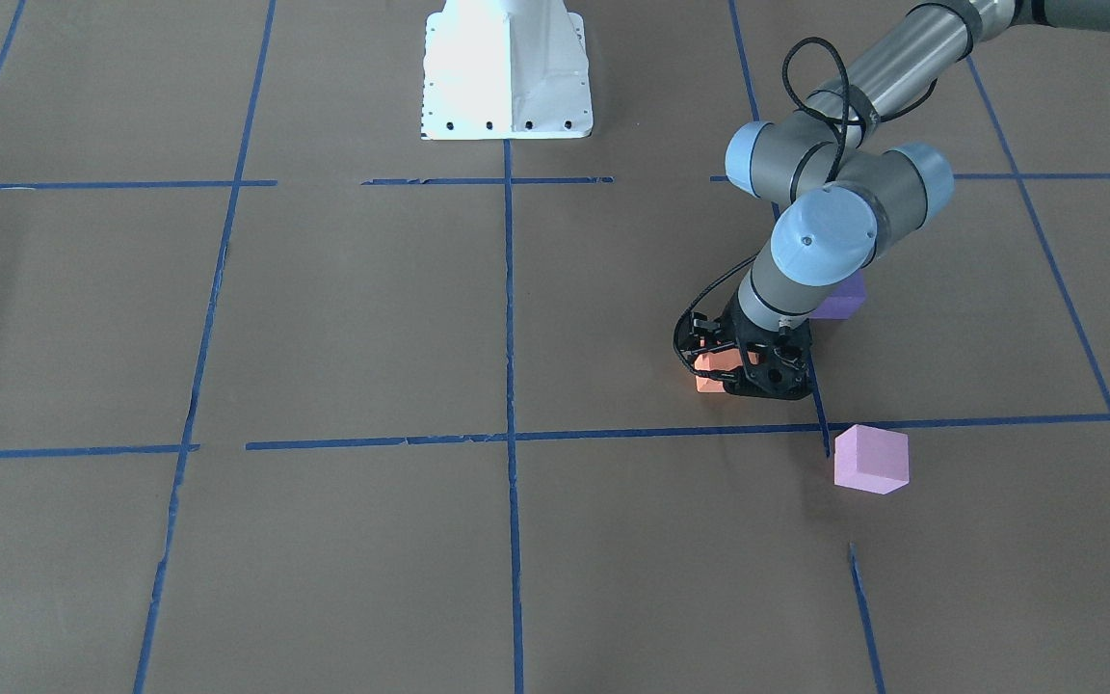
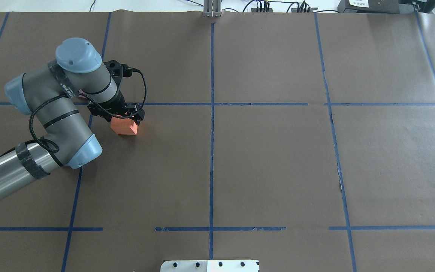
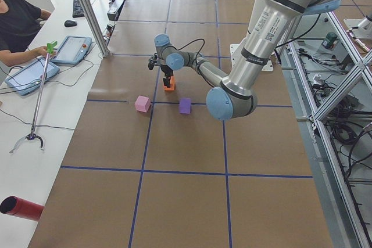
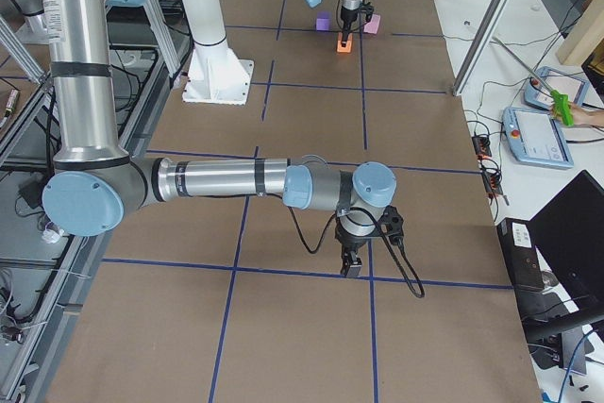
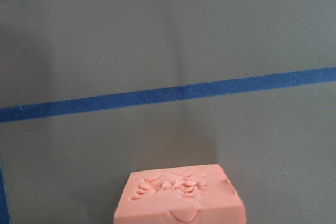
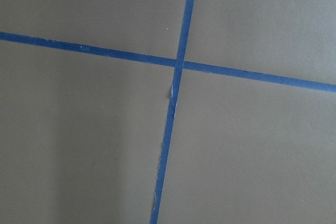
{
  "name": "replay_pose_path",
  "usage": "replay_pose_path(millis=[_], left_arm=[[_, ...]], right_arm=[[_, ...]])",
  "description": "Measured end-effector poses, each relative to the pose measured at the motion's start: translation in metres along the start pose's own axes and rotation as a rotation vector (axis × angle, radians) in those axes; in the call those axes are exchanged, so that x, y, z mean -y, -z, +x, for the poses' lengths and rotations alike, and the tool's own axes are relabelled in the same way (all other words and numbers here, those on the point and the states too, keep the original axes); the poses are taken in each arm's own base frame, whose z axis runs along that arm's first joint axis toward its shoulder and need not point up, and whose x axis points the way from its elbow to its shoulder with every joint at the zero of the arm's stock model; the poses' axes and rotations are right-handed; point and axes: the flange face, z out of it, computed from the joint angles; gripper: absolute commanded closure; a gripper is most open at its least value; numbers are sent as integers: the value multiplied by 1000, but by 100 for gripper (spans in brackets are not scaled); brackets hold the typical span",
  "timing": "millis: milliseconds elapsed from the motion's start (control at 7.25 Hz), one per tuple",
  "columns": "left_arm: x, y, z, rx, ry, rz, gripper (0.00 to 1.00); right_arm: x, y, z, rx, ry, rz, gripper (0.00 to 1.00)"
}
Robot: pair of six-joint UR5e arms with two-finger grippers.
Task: Arrange blocks in a line
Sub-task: 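Close the left gripper on the orange cube and lift it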
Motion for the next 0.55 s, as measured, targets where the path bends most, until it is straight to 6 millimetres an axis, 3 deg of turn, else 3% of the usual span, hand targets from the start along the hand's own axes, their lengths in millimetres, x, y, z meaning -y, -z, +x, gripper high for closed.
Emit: replay_pose_path(millis=[138, 276, 414, 552], left_arm=[[1, -2, -1, -4, 0, 5, 4], [3, -3, -2, -8, 1, 8, 45], [3, -4, -1, -10, 3, 9, 78], [3, -4, 0, -11, 6, 10, 96]], right_arm=[[0, 0, 0, 0, 0, 0, 0], [0, 0, 0, 0, 0, 0, 0], [0, 0, 0, 0, 0, 1, 0], [0, 0, 0, 0, 0, 1, 0]])
